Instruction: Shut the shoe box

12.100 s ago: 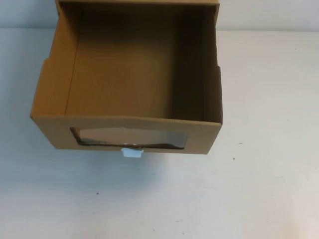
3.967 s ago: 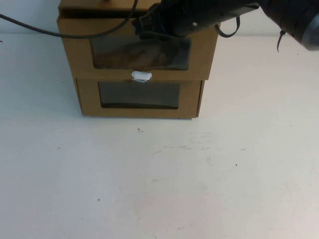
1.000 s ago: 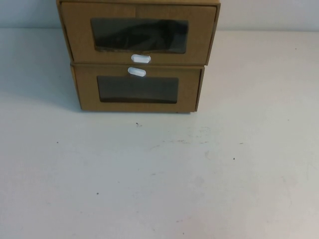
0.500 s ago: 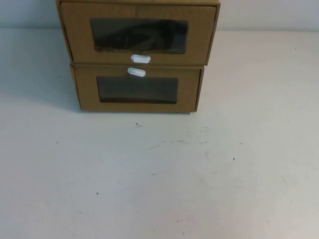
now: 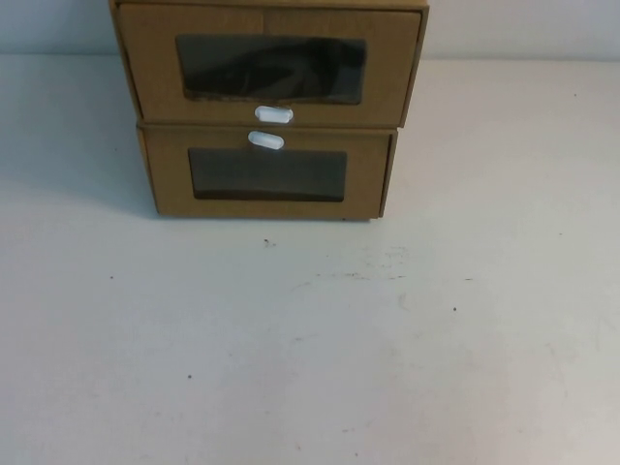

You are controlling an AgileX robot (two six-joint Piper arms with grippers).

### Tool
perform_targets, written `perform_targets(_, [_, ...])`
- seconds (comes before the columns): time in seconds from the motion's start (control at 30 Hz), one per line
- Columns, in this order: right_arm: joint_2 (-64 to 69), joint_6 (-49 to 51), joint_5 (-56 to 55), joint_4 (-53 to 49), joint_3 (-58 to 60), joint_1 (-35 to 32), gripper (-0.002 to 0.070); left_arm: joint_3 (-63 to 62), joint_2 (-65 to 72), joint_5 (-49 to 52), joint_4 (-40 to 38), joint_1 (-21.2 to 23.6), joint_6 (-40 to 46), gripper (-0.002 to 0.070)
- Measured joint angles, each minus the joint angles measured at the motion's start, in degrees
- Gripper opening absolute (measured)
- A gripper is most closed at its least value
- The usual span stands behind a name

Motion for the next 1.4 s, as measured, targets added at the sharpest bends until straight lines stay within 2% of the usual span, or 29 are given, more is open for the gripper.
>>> perform_targets(0.3, [0.00, 0.00, 1.40, 0.07, 0.00, 0.00, -0.0011, 0.00, 0.00, 0.26, -0.03, 0.00, 0.00, -0.0005])
perform_targets(0.43, [-1.06, -6.74, 2.54, 0.07, 0.61, -1.21, -0.0011, 0.00, 0.00, 0.25, -0.03, 0.00, 0.00, -0.0005])
perform_targets(0.5, [-3.22, -9.22, 2.98, 0.07, 2.28, -4.35, -0.0011, 0.00, 0.00, 0.25, -0.03, 0.00, 0.00, -0.0005])
perform_targets(0.67, [-12.65, -11.01, 4.17, 0.07, 10.26, -18.15, -0.0011, 0.00, 0.00, 0.27, -0.03, 0.00, 0.00, -0.0005])
perform_targets(0.83, [-21.72, -11.38, 13.63, 0.07, 11.94, -24.26, -0.0011, 0.00, 0.00, 0.27, -0.03, 0.00, 0.00, -0.0005])
perform_targets(1.03, [-22.43, -11.57, 27.02, 0.07, 11.98, -25.25, -0.0012, 0.00, 0.00, 0.37, -0.13, 0.00, 0.00, -0.0005])
perform_targets(1.4, [-22.43, -11.79, 27.82, 0.22, 11.98, -25.25, -0.0011, 0.00, 0.00, 0.37, -0.13, 0.00, 0.00, -0.0005])
